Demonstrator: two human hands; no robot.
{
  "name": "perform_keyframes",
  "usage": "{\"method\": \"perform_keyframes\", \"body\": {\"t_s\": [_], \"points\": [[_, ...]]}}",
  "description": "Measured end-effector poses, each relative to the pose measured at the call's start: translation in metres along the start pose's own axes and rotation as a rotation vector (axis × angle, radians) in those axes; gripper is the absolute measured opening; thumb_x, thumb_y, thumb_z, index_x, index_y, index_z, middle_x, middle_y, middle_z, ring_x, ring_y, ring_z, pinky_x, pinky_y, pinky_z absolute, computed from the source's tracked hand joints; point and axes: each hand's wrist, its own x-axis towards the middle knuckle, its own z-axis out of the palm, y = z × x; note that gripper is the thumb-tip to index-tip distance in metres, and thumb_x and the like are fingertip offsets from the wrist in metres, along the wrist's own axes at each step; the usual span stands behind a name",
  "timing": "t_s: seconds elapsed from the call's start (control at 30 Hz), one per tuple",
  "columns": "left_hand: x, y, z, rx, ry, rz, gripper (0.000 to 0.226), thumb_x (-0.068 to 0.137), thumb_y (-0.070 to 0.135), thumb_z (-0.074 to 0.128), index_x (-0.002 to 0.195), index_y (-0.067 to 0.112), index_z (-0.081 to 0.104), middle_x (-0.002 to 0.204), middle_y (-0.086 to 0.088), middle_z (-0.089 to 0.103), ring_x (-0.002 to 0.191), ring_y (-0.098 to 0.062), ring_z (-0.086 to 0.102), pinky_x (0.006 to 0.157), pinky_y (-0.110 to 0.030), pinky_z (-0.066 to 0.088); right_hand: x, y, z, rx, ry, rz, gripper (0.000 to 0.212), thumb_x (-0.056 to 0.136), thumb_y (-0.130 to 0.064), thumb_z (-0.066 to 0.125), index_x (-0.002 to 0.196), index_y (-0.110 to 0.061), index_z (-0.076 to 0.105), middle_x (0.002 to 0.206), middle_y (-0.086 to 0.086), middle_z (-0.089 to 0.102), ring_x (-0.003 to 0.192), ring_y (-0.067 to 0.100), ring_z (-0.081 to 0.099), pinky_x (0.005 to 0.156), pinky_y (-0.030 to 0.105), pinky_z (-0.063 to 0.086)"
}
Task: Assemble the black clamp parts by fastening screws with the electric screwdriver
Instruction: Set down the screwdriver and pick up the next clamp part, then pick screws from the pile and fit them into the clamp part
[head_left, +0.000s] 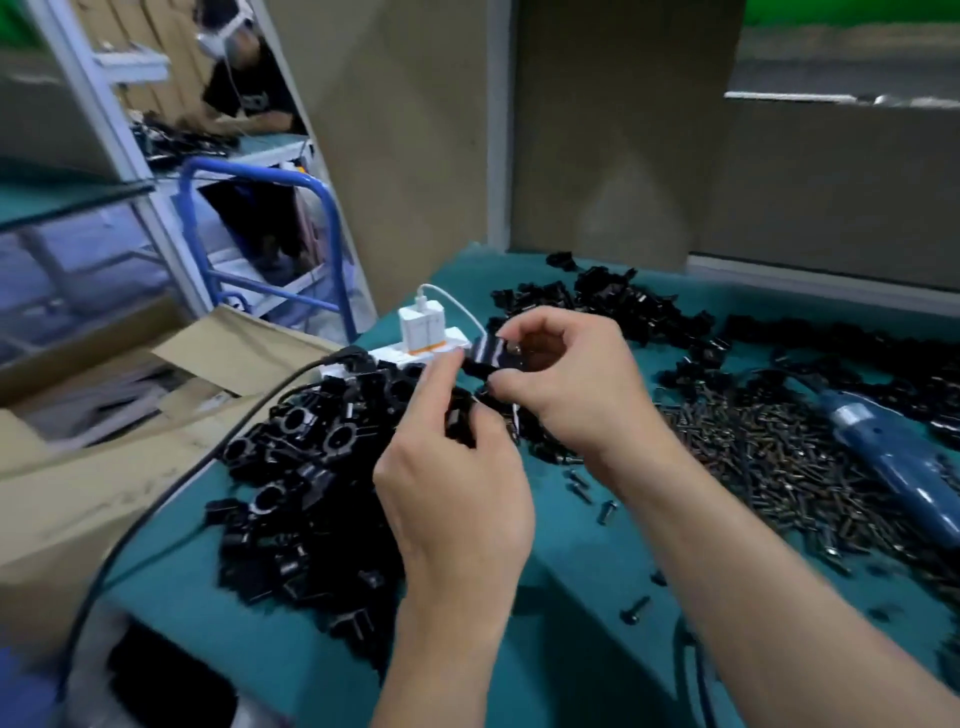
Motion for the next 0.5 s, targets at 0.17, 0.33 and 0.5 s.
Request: {"method": "perform_keyframes", "body": {"t_s": [0.17, 0.33, 0.5], "points": [[0.019, -0.023, -0.027, 0.567, -0.178, 0.044, 0.071, 0.101, 0.027, 0.049, 0.165, 0.022, 0.019, 0.174, -0.004, 0.014, 0.161, -0.021, 0.006, 0.131, -0.043, 0.008, 0.009, -0.011, 0.069, -0.385, -0.151, -0.261, 0.028, 0.075, -0.004, 0.068, 0.092, -0.026, 0.071, 0.09, -0.008, 0.074, 0.09, 0.016, 0.065, 0.085, 0.033, 0.052], [0.021, -0.05, -0.031, 0.728, -0.3, -0.039, 0.07, 0.102, 0.033, 0.038, 0.164, 0.016, 0.008, 0.175, -0.007, 0.008, 0.161, -0.023, 0.005, 0.129, -0.041, 0.008, -0.003, 0.006, 0.079, -0.483, -0.407, -0.228, 0.047, 0.081, -0.007, 0.063, 0.119, -0.032, 0.074, 0.127, -0.008, 0.071, 0.122, 0.014, 0.059, 0.109, 0.026, 0.042], [0.02, -0.051, -0.028, 0.652, -0.209, -0.057, 0.081, 0.098, 0.03, 0.054, 0.166, 0.017, 0.013, 0.173, -0.002, 0.02, 0.16, -0.018, 0.012, 0.13, -0.04, 0.001, 0.001, 0.017, 0.051, -0.455, -0.323, -0.14, 0.062, 0.082, -0.006, 0.054, 0.13, -0.043, 0.067, 0.129, -0.022, 0.069, 0.118, 0.0, 0.059, 0.107, 0.016, 0.043]]}}
